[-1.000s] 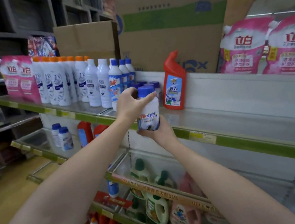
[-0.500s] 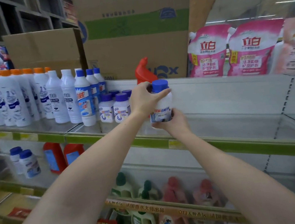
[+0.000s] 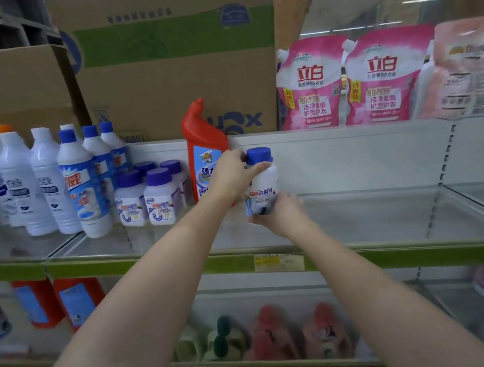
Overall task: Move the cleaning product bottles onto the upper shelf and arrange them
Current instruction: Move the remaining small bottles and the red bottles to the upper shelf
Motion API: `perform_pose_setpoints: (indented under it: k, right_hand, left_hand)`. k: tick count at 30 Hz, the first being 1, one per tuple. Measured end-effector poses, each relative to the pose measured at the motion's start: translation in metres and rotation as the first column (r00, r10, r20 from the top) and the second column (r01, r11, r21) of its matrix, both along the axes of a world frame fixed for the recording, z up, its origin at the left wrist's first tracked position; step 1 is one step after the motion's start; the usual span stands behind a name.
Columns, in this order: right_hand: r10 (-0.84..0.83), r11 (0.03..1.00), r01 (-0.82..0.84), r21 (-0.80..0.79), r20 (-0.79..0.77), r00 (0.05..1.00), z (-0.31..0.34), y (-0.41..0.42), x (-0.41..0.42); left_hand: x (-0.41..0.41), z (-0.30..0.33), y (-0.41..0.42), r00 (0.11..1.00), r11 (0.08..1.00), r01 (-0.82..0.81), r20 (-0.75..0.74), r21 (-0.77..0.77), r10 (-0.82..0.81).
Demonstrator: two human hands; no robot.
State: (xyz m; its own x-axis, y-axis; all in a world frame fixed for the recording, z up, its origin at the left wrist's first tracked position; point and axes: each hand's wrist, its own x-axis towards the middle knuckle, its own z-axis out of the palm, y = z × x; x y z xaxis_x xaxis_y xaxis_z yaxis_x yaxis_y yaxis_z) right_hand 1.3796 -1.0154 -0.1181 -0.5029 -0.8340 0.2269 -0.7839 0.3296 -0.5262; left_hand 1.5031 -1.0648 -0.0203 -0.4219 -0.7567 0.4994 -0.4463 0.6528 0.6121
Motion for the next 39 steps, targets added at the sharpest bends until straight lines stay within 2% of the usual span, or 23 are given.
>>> perform_pose_setpoints:
  k: [4,10,18,27,34,36,39]
  right_hand:
    - [0.003,0.999,0.001,-0.055,0.073,0.997,-0.004,-0.018,-0.007]
    - [0.079,0.997,-0.075,-0.034,0.149,0.986,0.001,-0.04,-0.018]
    - [0.115,0.993,-0.114,-0.017,0.131,0.985,0.003,-0.063,-0.035]
    - [0.104,0.995,-0.104,-0.01,0.18,0.978,0.006,-0.069,-0.039]
    - [0.039,0.999,-0.039,0.005,-0.009,0.999,-0.006,-0.068,-0.036]
    - [0.023,1.0,-0.023,0.005,-0.004,1.0,-0.007,-0.067,-0.035]
    - [0.02,0.999,-0.022,0.03,0.083,0.996,-0.006,-0.065,-0.034]
  left_hand:
    - [-0.013,-0.002,-0.019,1.0,0.999,-0.003,0.016,0.037,0.002]
    - [-0.029,0.002,-0.042,1.0,0.993,-0.012,0.015,0.12,0.01]
    - [-0.046,0.005,-0.051,0.997,0.992,-0.053,0.06,0.118,0.046]
    - [-0.058,0.002,-0.051,0.998,0.986,-0.064,0.024,0.157,0.061]
    - [-0.057,-0.001,-0.049,0.996,0.985,-0.091,0.023,0.145,0.088]
    - [-0.059,-0.001,-0.046,0.994,0.982,-0.114,0.015,0.149,0.113]
    - [-0.062,-0.001,-0.039,0.988,0.974,-0.157,0.022,0.163,0.156]
